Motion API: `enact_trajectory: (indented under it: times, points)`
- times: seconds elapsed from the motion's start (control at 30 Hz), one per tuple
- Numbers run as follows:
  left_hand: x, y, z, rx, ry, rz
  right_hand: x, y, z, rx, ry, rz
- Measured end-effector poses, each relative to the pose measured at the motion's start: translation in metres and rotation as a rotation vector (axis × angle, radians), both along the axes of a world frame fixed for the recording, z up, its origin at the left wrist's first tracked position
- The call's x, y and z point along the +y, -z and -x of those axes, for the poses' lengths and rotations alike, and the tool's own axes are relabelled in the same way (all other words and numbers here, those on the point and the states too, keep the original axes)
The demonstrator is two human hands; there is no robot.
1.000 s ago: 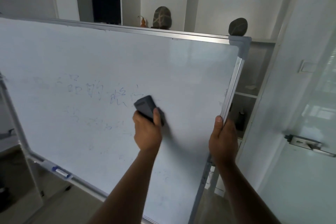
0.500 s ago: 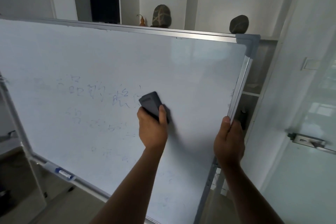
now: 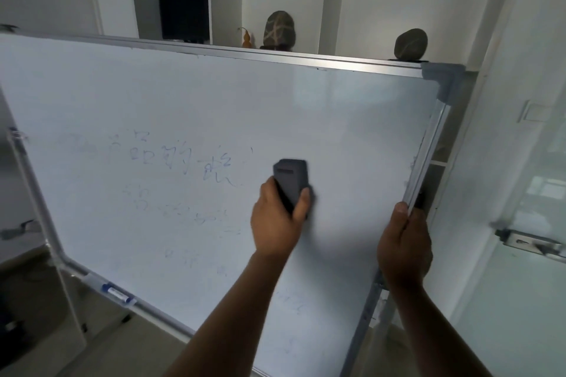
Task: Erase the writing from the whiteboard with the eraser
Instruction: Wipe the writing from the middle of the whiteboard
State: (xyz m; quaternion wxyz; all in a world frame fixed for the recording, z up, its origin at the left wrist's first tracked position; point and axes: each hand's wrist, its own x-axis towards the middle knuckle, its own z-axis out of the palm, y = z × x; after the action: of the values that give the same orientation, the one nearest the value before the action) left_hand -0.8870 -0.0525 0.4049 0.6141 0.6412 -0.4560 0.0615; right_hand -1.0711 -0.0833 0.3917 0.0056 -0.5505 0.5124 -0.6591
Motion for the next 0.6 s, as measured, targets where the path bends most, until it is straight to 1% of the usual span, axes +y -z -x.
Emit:
enact_trajectory:
  times: [0.03, 0.07, 0.1, 0.2, 0.23, 0.27, 0.3, 0.37, 0.4, 0.43, 0.47, 0.5, 0.57, 0.6]
  points:
    - [-0.001, 0.0, 0.008, -0.019, 0.005, 0.004, 0.0, -0.001, 0.001, -0.006, -0.02, 0.015]
    - [-0.002, -0.002, 0.01, 0.032, -0.008, 0.008, 0.0, -0.002, 0.003, -0.005, -0.04, 0.024]
    - [-0.004, -0.004, 0.005, 0.133, -0.027, 0.011, 0.001, -0.003, 0.003, -0.008, -0.052, 0.025]
    - [-0.011, -0.01, -0.03, 0.593, -0.107, 0.013, 0.0, -0.004, 0.003, -0.016, -0.063, 0.015]
    - [-0.012, -0.012, -0.038, 0.628, -0.136, 0.006, -0.001, -0.003, 0.003, -0.024, -0.063, 0.003]
    - [-0.011, -0.014, -0.037, 0.578, -0.158, 0.001, -0.003, -0.002, 0.004, -0.027, -0.062, -0.013]
    - [-0.01, -0.018, -0.03, 0.48, -0.15, 0.008, -0.005, 0.001, 0.004, -0.018, -0.054, -0.021]
    - [-0.008, -0.022, 0.001, 0.228, -0.072, 0.031, -0.008, 0.001, 0.006, -0.002, -0.056, -0.023]
    - [-0.007, -0.022, 0.014, 0.156, -0.028, 0.029, -0.008, 0.0, 0.007, 0.003, -0.062, -0.021]
    - [-0.007, -0.024, 0.019, 0.131, -0.012, 0.038, -0.008, -0.002, 0.008, 0.005, -0.069, -0.018]
    - [-0.01, -0.027, 0.016, 0.169, -0.021, 0.047, -0.008, -0.002, 0.009, 0.003, -0.075, -0.018]
    - [-0.013, -0.029, 0.006, 0.269, -0.05, 0.046, -0.008, -0.003, 0.009, 0.007, -0.075, -0.019]
    - [-0.014, -0.035, -0.021, 0.576, -0.117, 0.013, -0.009, -0.002, 0.009, 0.011, -0.062, -0.029]
    - [-0.014, -0.036, -0.03, 0.657, -0.149, -0.007, -0.008, -0.002, 0.009, 0.01, -0.062, -0.038]
